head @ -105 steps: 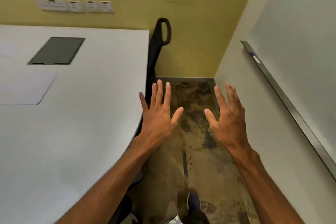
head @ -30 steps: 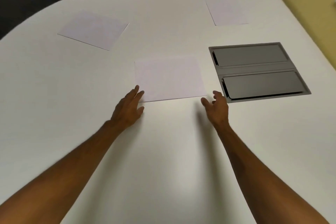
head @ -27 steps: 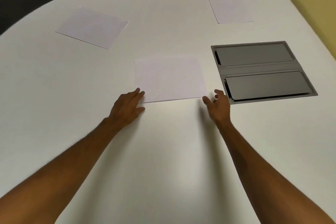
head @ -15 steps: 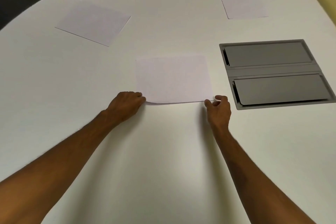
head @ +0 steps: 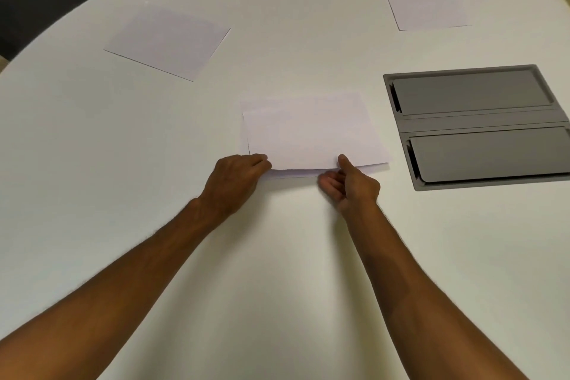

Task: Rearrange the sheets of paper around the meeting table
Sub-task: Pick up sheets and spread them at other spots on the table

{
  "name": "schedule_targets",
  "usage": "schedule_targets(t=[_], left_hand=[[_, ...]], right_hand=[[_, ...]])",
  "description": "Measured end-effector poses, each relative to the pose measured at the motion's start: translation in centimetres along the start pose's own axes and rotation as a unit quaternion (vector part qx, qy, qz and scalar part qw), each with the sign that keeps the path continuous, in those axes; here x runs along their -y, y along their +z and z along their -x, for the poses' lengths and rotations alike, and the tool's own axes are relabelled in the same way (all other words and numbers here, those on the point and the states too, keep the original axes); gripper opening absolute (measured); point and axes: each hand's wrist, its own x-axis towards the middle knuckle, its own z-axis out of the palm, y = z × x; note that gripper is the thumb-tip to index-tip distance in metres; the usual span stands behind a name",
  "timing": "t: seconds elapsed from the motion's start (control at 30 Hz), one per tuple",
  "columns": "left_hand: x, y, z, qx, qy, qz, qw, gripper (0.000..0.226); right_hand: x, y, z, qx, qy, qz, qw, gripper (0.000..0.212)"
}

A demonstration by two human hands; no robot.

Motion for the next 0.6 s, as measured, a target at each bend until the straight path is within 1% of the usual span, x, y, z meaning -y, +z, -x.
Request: schedule_targets(t=[0.1,0.13,0.17,0.2,0.23,0.27,0.3,0.33,0.37,0.4,0.47,0.5,0.53,0.57,0.6], left_hand=[[-0.6,0.0,0.5,-0.066,0.039,0.025,0.997,0.022],[-0.7,-0.2,0.7,-0.078,0.042,0.032,0.996,0.016],[-0.8,-0.3,0.9,-0.089,0.027,0.049,0.994,0.01],[-1.0,-0.6,1.1,-0.096,-0.017,0.073,0.993,0.02],[-1.1,-0.9,1.5,-0.088,-0.079,0.109,0.987,0.035],[-1.4,-1.3,1.9,-0.074,-0.151,0.151,0.974,0.048],[-1.6,-1.6,2.3,-0.063,-0.216,0.192,0.955,0.056],[-1.8,-1.8,2.7,-0.047,-0.278,0.236,0.93,0.061],[-1.9,-2.1,3.0,-0.035,-0.341,0.288,0.894,0.064],[-1.8,-2.3,3.1,-0.029,-0.403,0.351,0.845,0.065],[-1.6,-3.0,3.3,-0.03,-0.505,0.484,0.714,0.063],[-1.5,-3.3,3.5,-0.031,-0.533,0.539,0.652,0.058],[-1.4,-3.6,3.9,-0.034,-0.544,0.577,0.608,0.05],[-1.4,-3.9,4.4,-0.038,-0.545,0.601,0.584,0.04],[-1.5,-4.3,5.1,-0.045,-0.543,0.61,0.575,0.029]], right_hand=[[0.0,0.7,0.0,-0.014,-0.013,-0.016,1.0,0.01],[0.0,0.7,0.0,-0.02,-0.021,-0.014,0.999,0.011],[0.0,0.7,0.0,-0.023,-0.03,-0.009,0.999,0.014],[-0.1,0.6,0.1,-0.024,-0.039,-0.004,0.999,0.016],[-0.3,0.5,0.4,-0.022,-0.048,-0.001,0.999,0.017],[-0.4,0.3,0.7,-0.017,-0.057,-0.001,0.998,0.017],[-0.5,0.1,1.1,-0.01,-0.064,-0.006,0.998,0.016],[-0.7,-0.1,1.4,-0.001,-0.071,-0.013,0.997,0.014],[-0.8,-0.2,1.9,0.011,-0.076,-0.018,0.997,0.012],[-1.0,-0.4,2.4,0.024,-0.083,-0.021,0.996,0.011],[-1.6,-0.6,3.6,0.044,-0.096,-0.019,0.994,0.014],[-1.9,-0.7,4.1,0.052,-0.103,-0.018,0.993,0.016],[-2.3,-0.8,4.9,0.06,-0.107,-0.015,0.992,0.018],[-2.7,-0.8,5.6,0.07,-0.109,-0.01,0.991,0.018],[-3.2,-0.8,6.3,0.081,-0.11,-0.005,0.991,0.017]])
